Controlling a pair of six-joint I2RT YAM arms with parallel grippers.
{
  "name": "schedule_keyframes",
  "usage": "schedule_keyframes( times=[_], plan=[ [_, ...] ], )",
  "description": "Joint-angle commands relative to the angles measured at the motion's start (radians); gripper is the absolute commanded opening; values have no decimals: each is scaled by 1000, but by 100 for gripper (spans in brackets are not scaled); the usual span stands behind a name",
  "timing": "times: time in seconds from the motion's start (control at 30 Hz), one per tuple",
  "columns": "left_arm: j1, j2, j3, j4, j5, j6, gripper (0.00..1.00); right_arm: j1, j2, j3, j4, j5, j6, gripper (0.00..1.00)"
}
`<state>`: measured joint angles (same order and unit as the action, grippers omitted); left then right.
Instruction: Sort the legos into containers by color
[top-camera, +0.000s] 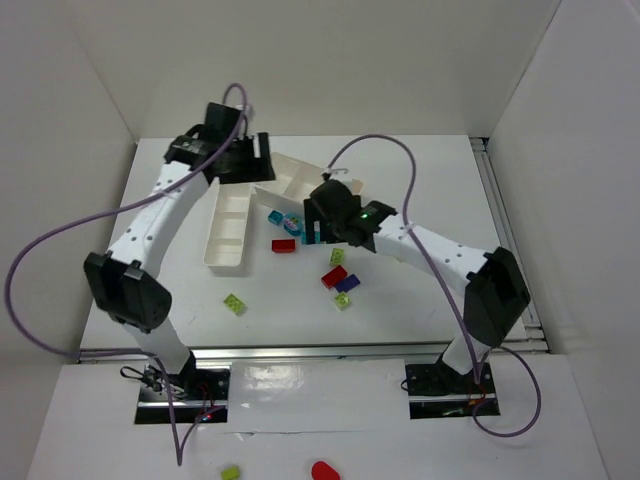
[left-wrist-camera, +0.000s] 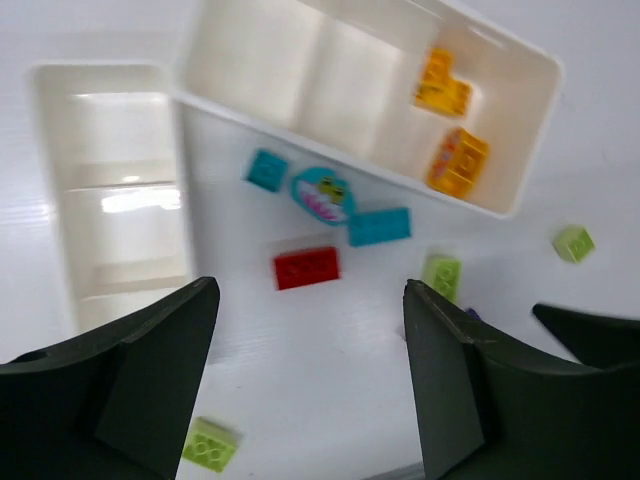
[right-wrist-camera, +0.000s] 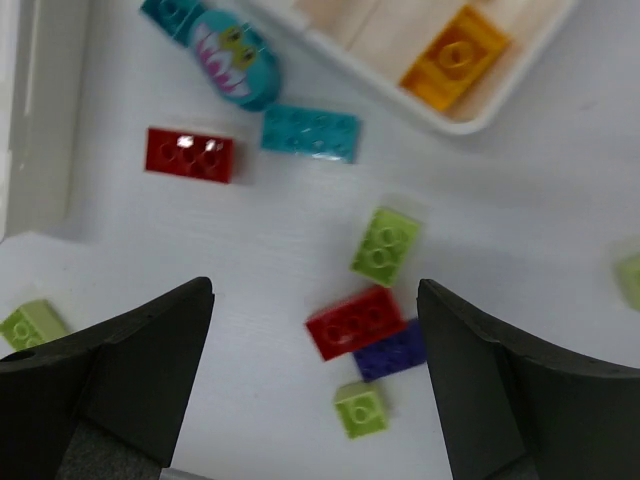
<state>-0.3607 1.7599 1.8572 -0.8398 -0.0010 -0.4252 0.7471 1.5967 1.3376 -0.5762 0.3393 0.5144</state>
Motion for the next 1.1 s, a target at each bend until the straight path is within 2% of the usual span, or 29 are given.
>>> schedule_keyframes(
  times=[0.0, 0.13, 0.27, 0.47, 0.67, 1.0, 1.07],
  plan=[
    [80, -85, -98, 7, -62, -14, 83, 43, 78, -11, 142, -33, 50, 90],
    [135, -123, -177, 7, -37, -14, 83, 52, 199, 58, 182, -60, 50, 93],
    [170, -154, -224, 7, -16, -14, 83, 52, 346, 153, 168, -7, 50, 98],
    [183, -163, -269, 7, 4, -4, 83, 41, 433, 213, 147, 24, 50, 100],
    [192, -163, -289, 16, 13, -4, 82, 21, 488, 242, 144, 52, 70, 92],
    [192, -154, -299, 25, 22, 5, 82, 12, 565, 295, 133, 70, 59, 88],
    [192, -154, -308, 25, 22, 14, 82, 12, 575, 295, 133, 70, 68, 79]
  ],
)
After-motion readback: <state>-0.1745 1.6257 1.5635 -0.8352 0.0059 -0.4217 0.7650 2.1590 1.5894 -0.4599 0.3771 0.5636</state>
